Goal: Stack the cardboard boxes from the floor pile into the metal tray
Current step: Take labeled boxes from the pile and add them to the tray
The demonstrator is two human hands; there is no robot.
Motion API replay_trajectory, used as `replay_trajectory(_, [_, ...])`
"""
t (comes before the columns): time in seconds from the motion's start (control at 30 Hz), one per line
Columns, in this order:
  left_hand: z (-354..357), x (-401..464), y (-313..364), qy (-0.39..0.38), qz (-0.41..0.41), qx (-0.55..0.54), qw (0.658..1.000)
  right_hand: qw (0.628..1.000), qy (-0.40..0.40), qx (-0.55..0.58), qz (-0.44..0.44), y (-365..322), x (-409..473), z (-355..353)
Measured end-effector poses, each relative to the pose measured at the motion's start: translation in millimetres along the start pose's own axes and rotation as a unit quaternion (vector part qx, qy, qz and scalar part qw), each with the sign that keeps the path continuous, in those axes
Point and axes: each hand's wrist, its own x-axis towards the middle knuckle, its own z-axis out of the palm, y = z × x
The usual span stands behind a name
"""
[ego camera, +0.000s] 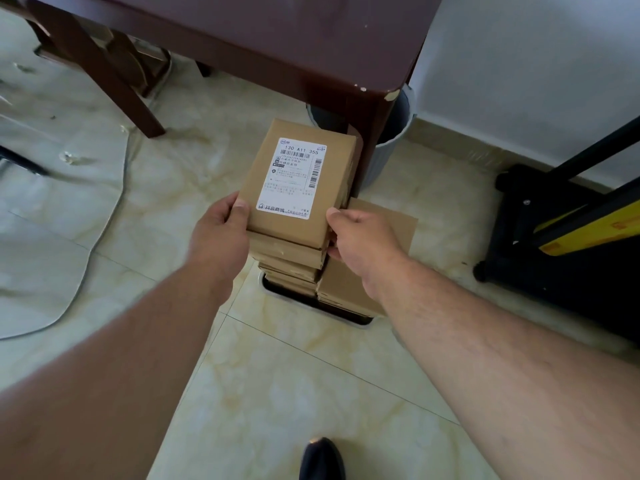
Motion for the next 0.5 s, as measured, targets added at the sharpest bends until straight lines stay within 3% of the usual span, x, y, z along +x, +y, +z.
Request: replay_trajectory(0.5, [-7, 15, -24, -0.02, -0.018, -0.008, 1.0, 1.0, -0.009, 0.011, 0.01, 14, 0, 13])
